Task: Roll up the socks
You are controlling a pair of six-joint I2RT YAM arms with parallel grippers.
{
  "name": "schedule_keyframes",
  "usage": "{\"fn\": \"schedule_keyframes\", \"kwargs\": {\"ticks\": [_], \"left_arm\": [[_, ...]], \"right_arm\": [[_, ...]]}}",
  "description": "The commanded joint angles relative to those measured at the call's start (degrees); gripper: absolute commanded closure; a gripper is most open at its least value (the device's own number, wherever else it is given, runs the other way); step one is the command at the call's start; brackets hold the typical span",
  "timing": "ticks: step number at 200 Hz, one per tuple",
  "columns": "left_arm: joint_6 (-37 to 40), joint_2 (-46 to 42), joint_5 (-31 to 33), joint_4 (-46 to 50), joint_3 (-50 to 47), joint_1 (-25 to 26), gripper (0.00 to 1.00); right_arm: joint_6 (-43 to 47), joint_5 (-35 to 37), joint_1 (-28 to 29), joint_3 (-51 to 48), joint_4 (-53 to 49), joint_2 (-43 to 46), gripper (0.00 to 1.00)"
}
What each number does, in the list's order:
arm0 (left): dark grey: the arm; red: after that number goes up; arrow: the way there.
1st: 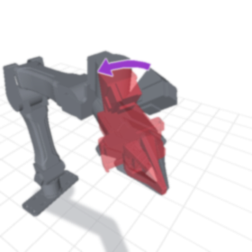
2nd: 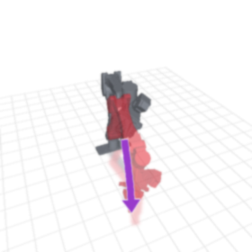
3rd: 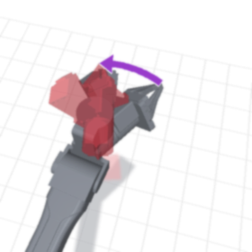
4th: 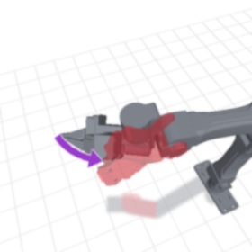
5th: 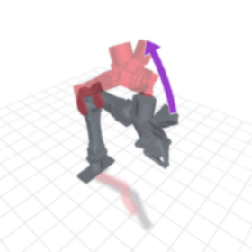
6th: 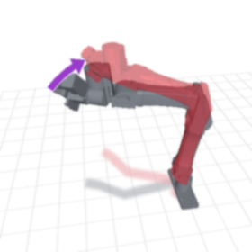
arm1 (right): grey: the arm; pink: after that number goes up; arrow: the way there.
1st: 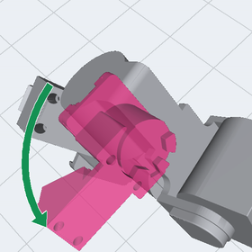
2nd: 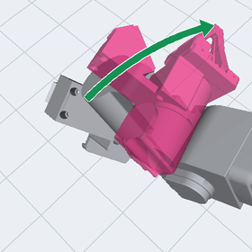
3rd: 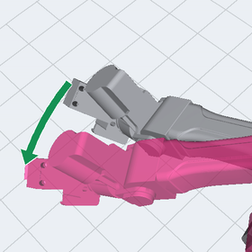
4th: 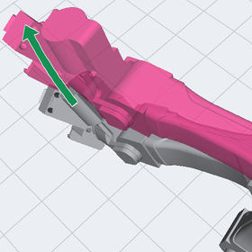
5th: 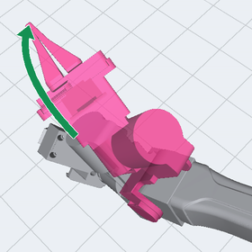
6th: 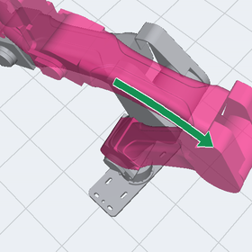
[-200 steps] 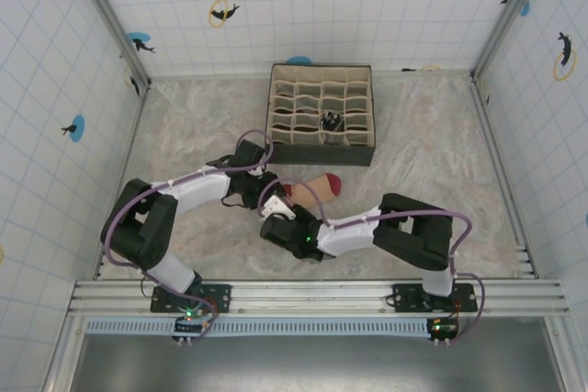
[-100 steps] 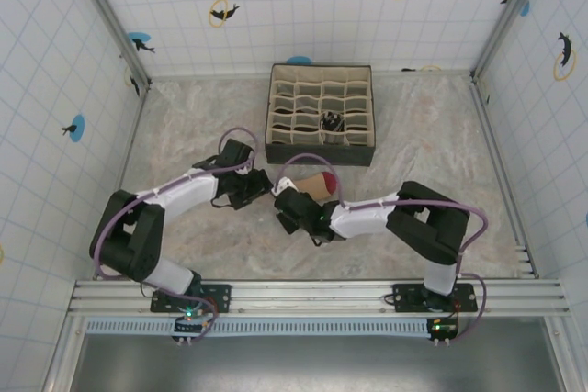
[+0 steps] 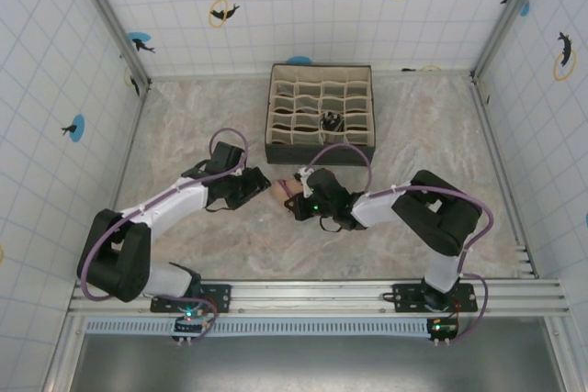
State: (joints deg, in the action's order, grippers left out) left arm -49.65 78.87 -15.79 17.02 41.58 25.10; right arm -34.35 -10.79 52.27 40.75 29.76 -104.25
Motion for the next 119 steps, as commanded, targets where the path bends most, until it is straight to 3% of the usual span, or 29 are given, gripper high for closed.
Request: {"fn": "schedule_keyframes", "kwargs": {"ticks": [1,27,119], "left_arm": [[-1.7,-1.0,-3.4,-5.3,-2.8,-0.2,0.25],[-2.5,-0.4,-5.2,-8.3,-4.5,0.5,0.3],[-4.6,4.0,-4.1,-14.0,-4.8,7.0,0.35]], "right_arm": [[-11.6,-10.7,-2.2,-7.5,-1.5,-2.8,1.0],[-18.1,-15.8,-4.5,-10.3,6.1,-2.6,1.0],[-34.2,-19.0,-8.4,-14.9,16.8,-5.3,1.0]]}}
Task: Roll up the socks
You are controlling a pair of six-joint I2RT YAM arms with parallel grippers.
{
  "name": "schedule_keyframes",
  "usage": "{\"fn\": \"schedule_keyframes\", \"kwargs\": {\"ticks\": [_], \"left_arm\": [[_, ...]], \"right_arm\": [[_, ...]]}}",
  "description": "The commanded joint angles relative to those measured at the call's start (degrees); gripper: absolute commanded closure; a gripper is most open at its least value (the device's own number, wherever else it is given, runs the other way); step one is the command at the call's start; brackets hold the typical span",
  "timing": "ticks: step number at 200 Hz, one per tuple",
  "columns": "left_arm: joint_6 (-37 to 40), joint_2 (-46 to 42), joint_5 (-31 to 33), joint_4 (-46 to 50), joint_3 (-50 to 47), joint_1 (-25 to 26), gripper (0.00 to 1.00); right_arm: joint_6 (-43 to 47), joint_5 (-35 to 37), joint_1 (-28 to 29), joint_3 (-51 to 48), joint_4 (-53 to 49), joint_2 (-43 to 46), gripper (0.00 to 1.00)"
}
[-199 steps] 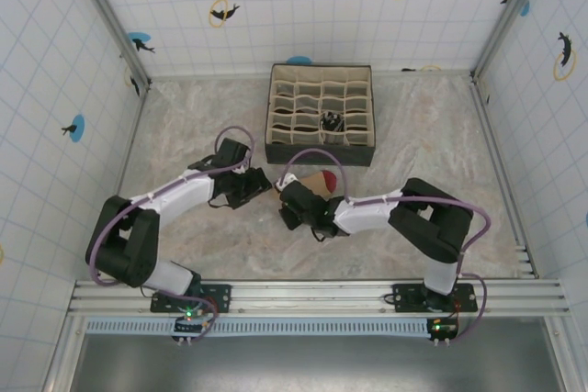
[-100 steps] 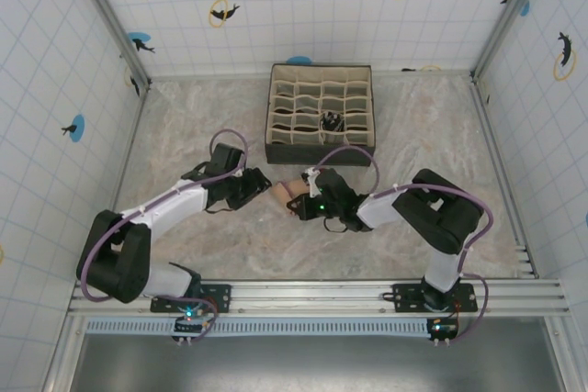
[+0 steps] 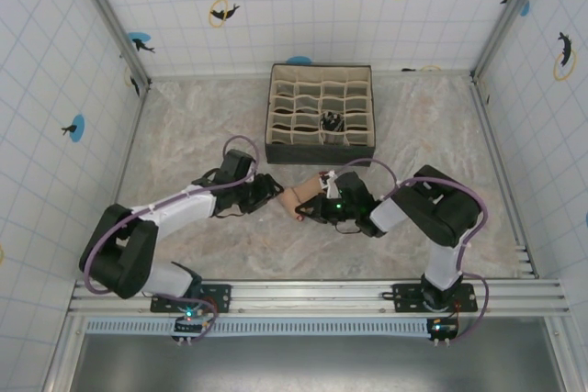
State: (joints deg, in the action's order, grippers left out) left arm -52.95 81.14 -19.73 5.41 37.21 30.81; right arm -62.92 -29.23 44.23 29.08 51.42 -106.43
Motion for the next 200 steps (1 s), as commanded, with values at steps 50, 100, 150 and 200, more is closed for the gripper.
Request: {"fn": "schedule_keyframes", "kwargs": {"ticks": [50,100,150,200], "left_arm": [[-1.8,5.9,0.1,-4.4,1.0,3.8,0.37],[-2.0,10.4,0.9,-5.0,3.6,5.8,0.41],[-2.5,14.3,1.2,-5.0,5.1,7.3,0.5],[-2.5,16.6,3.1,-2.3,6.5,7.3,0.83]], "right_arm": [[-8.8,-0.1,-1.1,-5.1,-3.0,-4.0,1.0],[-12.4,0.8,-2.2,-7.4,-0.2,-4.5,1.0],[-13.2,1.3,-2.7,-7.9,0.0,-4.6,1.0],[-11.4,1.7,-3.1,-8.0,-0.7,-3.8,0.96]]}}
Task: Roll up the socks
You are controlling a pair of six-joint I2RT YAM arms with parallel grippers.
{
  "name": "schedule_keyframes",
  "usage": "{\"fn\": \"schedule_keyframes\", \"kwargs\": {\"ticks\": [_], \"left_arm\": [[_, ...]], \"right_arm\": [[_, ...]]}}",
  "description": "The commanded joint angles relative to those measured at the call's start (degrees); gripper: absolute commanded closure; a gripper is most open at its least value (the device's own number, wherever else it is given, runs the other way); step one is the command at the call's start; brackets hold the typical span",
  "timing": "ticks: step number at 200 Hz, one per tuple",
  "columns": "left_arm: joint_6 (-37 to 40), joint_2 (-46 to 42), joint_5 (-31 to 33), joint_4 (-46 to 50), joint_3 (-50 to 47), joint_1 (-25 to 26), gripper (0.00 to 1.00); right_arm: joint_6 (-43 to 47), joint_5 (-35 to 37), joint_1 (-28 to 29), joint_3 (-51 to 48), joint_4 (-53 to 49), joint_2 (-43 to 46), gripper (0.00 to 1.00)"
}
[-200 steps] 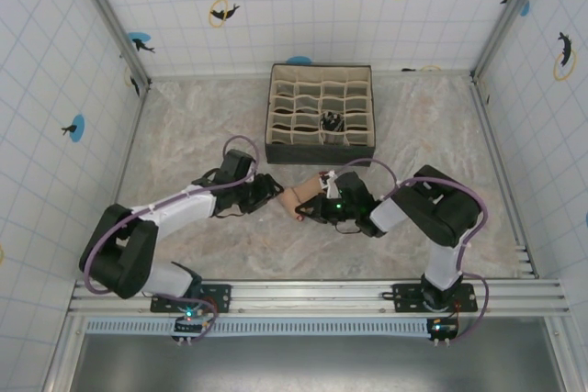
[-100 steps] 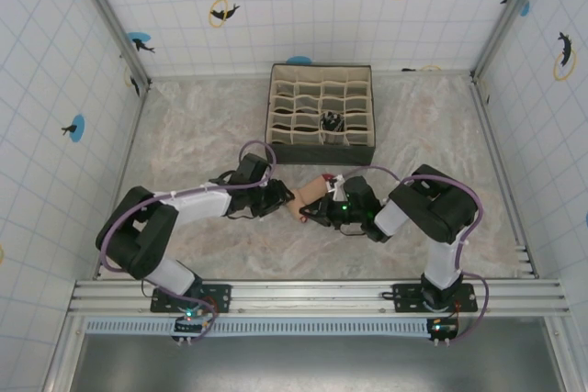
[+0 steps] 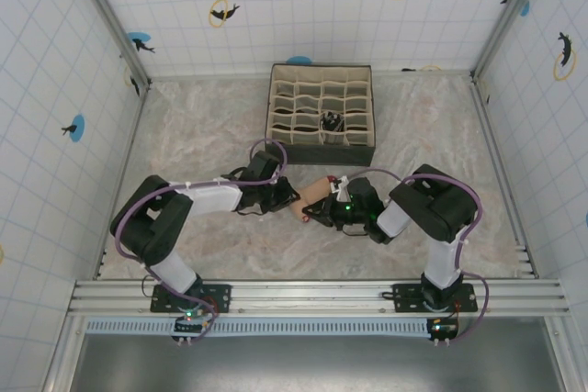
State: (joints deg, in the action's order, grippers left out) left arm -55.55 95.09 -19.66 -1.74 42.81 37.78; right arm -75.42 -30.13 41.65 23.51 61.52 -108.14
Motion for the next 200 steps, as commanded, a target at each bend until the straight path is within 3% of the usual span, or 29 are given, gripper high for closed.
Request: {"fn": "schedule_keyframes", "kwargs": {"ticks": [1,25,77,107,131,150,200], "left_arm": [[0.1,2.6,3.1,5.0,1.0,0.4,0.84],[1.1,3.0,4.5,7.3,2.1,0.4,1.0],[2.4,1.0,4.3,9.6,1.8,-2.1,1.0],[2.3,-0.7,1.1,9.5,0.0,-5.2,1.0],[2.3,-2.8,0.5,10.7,-0.6,-7.0,1.0],[2.4,-4.0,1.3,12.6,-0.7,-7.9,1.0],[1.5,-6.1,1.7,13.5,-2.6,-8.4,1.0]], "right_arm": [[1.2,2.6,-0.5,-2.4,-10.9,-2.0,0.96],[6.0,3.0,-0.3,-0.6,-15.1,0.1,0.93],[19.9,9.8,1.5,5.7,-32.6,10.3,0.6],[26.9,14.0,3.1,8.8,-40.2,15.1,0.47],[35.6,21.5,6.3,12.0,-48.1,18.8,0.39],[42.8,31.5,10.5,15.0,-55.2,21.0,0.26],[53.8,48.1,19.2,18.9,-64.1,21.7,0.21]]}}
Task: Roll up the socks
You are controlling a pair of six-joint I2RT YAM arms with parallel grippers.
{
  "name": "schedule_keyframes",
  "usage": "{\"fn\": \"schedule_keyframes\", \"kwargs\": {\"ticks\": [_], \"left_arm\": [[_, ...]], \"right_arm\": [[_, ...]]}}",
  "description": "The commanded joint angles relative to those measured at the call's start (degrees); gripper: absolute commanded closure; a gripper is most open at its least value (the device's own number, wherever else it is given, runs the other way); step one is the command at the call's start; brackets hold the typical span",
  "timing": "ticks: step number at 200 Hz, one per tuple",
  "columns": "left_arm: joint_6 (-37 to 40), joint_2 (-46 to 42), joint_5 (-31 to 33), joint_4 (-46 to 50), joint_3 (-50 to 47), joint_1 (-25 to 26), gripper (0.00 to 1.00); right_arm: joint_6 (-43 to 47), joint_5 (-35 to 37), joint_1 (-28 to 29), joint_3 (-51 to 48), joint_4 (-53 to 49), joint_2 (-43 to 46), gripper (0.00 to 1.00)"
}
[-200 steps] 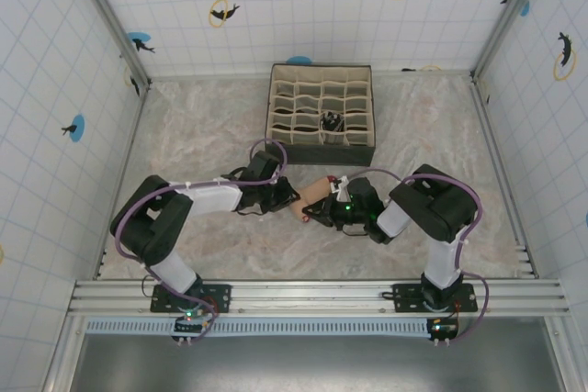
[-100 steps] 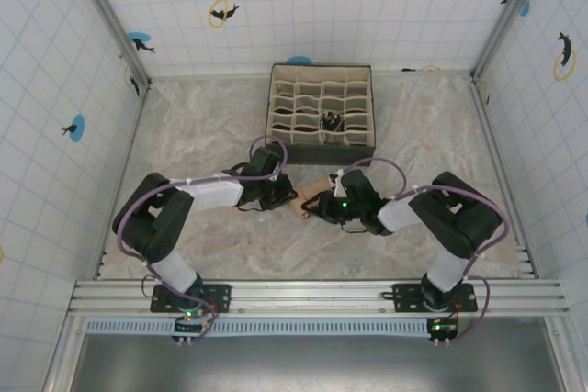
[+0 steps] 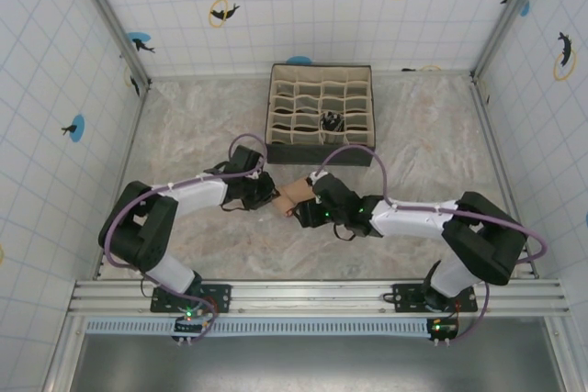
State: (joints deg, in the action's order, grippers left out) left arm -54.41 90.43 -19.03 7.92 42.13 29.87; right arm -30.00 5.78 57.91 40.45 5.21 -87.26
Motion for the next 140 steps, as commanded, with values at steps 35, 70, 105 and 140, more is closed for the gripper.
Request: {"fn": "schedule_keyframes", "kwargs": {"ticks": [35,70,105,140], "left_arm": [[-0.8,-2.4,0.5,3.5,-2.8,-0.5,1.0],[-1.6,-2.7,0.1,3.7,-3.0,-0.4,1.0],[-1.8,-3.2,-0.1,3.1,-3.9,-0.5,1.0],[-2.1,-4.3,0.2,3.0,-4.7,-0.4,1.0]], "right_arm": [[16.2,24.1,10.5,2.6,-7.6,0.1,0.2],[25.0,35.9,18.4,4.2,-4.8,-4.8,0.22],[31.7,40.1,22.7,7.4,-1.3,-11.8,0.23],[34.0,41.5,22.9,11.8,1.8,-18.3,0.24]]}}
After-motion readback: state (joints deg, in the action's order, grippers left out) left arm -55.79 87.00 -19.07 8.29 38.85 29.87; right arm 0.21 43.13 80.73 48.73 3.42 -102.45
